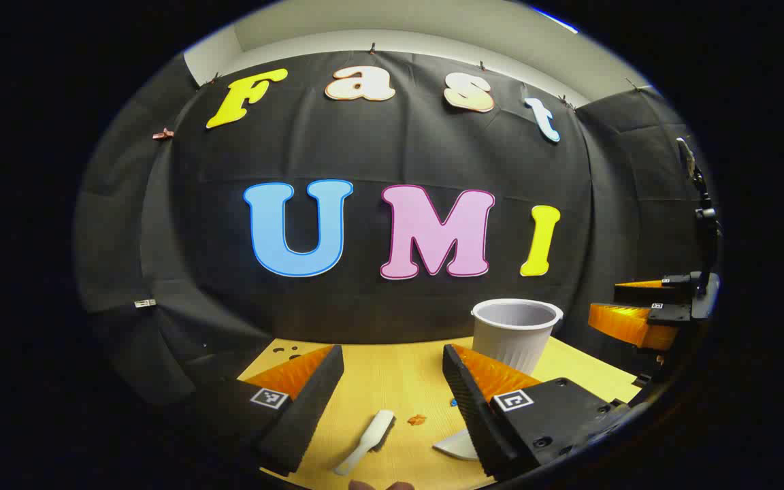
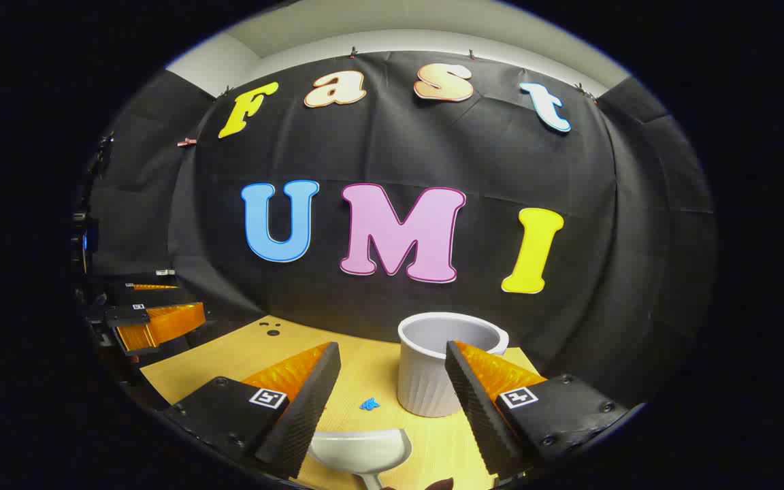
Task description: Pick up the small broom and dustpan from the desktop, sweep the trash into the dustpan with the broom, and then empty the trash into the garbage bin.
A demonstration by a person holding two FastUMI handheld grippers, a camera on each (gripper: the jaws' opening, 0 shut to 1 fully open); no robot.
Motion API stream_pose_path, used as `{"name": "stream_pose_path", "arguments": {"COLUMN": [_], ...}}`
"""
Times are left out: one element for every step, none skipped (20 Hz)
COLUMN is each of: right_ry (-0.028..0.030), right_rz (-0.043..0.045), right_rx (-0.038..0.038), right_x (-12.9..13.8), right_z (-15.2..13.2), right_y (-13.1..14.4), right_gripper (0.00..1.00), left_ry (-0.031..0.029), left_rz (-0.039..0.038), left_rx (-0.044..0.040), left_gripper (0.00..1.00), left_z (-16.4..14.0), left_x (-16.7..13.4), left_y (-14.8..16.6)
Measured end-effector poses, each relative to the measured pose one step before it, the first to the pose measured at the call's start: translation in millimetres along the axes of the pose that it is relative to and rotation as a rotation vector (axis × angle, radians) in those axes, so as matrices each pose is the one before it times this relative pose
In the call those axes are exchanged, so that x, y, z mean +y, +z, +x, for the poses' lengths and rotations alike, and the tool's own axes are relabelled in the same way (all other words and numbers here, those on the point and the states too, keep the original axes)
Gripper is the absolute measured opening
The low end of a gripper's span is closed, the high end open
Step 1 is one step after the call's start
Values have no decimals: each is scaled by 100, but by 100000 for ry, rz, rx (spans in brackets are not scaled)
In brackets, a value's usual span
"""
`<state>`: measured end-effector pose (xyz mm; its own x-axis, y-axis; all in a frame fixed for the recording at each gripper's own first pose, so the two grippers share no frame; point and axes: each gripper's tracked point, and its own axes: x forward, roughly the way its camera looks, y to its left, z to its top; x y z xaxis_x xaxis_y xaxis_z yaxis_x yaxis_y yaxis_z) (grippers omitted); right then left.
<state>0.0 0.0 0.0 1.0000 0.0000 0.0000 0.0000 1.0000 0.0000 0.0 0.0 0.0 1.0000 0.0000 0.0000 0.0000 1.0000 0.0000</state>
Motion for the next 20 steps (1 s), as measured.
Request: {"name": "stream_pose_path", "arguments": {"right_ry": [5,139,20,95,-99,272,119,178,79,137,168,140,200,540,666,1123,1449,1680,1845,3156], "right_rz": [41,58,-145,-94,-24,286,7,-245,-230,-115,-273,-309,-244,-66,9,89,-116,-505,-581,-518], "right_rx": [-213,-337,-88,72,124,133,401,343,190,22,51,-119,304,606,1387,2853,4947,6047,7392,9608], "right_x": [198,155,163,49,166,65,183,177,99,42,107,131,120,185,163,225,196,212,174,377], "right_z": [-37,-43,9,-20,44,-7,46,49,47,38,66,119,106,152,98,98,78,69,-25,-141], "right_y": [143,59,60,-107,14,-65,-50,-163,-8,-26,-24,1,-46,-110,-448,-788,-1387,-1696,-1997,-2351], "right_gripper": [97,97,97,97,97,97,96,97,97,97,97,97,97,96,96,97,97,97,97,97], "left_ry": [-195,-193,-144,81,-204,-286,-291,-51,-31,210,-103,48,87,-43,22,165,194,33,43,-91], "left_rz": [223,79,259,172,304,427,419,131,-55,-252,-224,-41,168,65,135,110,121,-115,-201,-248], "left_rx": [-102,47,-110,-425,-280,145,34,104,189,44,215,250,138,-15,69,208,215,220,280,517], "left_gripper": [94,94,94,94,94,94,94,94,94,94,94,94,94,94,94,94,94,94,94,94], "left_z": [-71,-108,1,-135,-1,23,40,-60,78,-10,151,50,71,17,152,27,142,63,-14,-22], "left_x": [-31,74,-48,196,9,-24,-3,145,-4,129,-7,187,86,124,24,235,91,156,8,78], "left_y": [-132,124,-216,188,-107,12,-255,96,-189,26,-211,25,-174,125,-161,30,-294,32,-360,-93]}}
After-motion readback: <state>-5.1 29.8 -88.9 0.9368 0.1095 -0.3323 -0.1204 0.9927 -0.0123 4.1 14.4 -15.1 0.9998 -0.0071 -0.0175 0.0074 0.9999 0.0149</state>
